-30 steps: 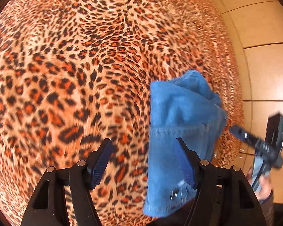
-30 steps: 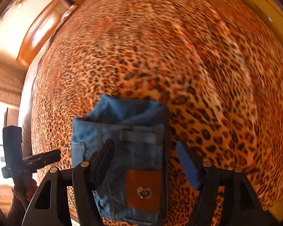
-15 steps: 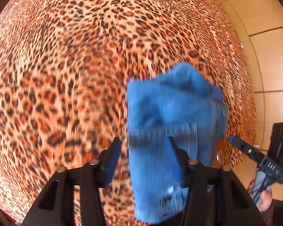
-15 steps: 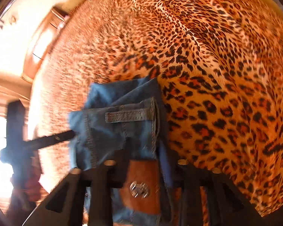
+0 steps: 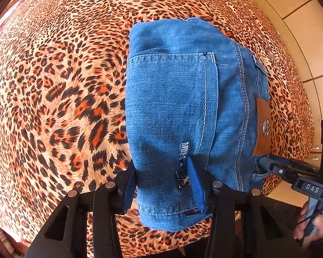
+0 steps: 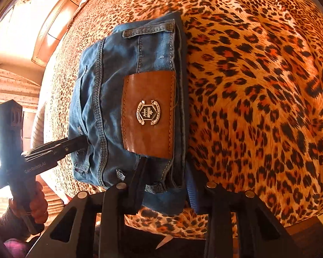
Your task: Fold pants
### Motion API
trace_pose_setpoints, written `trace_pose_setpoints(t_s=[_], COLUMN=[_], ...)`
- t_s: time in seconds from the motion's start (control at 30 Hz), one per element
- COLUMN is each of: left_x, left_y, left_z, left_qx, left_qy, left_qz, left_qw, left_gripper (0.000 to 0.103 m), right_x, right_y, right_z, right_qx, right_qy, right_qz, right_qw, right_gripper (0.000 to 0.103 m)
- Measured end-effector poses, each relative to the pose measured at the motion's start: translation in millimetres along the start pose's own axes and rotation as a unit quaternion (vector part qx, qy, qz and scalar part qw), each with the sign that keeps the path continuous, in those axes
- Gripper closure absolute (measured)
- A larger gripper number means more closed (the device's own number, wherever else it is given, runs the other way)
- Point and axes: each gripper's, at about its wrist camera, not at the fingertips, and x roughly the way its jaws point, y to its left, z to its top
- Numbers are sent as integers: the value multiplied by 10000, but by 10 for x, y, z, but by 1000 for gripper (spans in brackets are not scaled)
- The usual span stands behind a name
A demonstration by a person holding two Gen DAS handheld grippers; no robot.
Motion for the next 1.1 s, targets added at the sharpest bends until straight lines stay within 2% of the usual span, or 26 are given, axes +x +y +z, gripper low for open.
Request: trace_pose_setpoints(t_s=[0.03, 0.1, 0.17, 0.23, 0.4, 0.47, 0.53, 0.63, 0.73, 0.83, 1.0, 1.1], left_x=[-10, -84, -183, -367, -606, -667, -692, -604, -472, -378, -154, 72], left_y=[-4, -11, -28, -80, -140, -125, -110, -30, 127, 250, 181, 183], left_z=[-2, 25, 41, 65, 133, 203, 283, 472, 667, 815, 931, 989], left_qx=[-27, -37, 85, 265, 365, 371, 397, 304, -192, -683, -872, -1174], left_qy=[20, -13, -97, -230, -435, -487, -504, -463, -207, 12, 234, 438], left_qz=[-9, 68, 217, 408, 577, 643, 709, 784, 336, -152, -560, -935], left_qw=[10000, 10000, 9997, 9985, 9967, 9961, 9954, 9954, 9990, 9975, 9943, 9877], left_gripper=[58, 59, 59, 59, 59, 57, 49, 44, 42, 42, 37, 37], right_x=[-46, -155, -283, -351, -413, -398, -377, -352, -274, -175, 28, 238], right_y=[-25, -134, -207, -273, -346, -350, -316, -290, -262, -282, -184, -64], right_z=[10, 46, 113, 181, 321, 382, 461, 619, 876, 1032, 1292, 1426], right_qx=[40, 104, 265, 430, 655, 713, 765, 840, 968, 1156, 1288, 1143], right_qy=[20, -74, -246, -408, -572, -600, -617, -601, -603, -637, -654, -655], right_qz=[34, -13, 121, 209, 218, 208, 244, 245, 301, 376, 627, 633], right_qw=[10000, 9999, 9993, 9980, 9960, 9954, 9949, 9943, 9930, 9905, 9875, 9893], right_gripper=[66, 65, 65, 50, 47, 44, 39, 35, 33, 30, 30, 29])
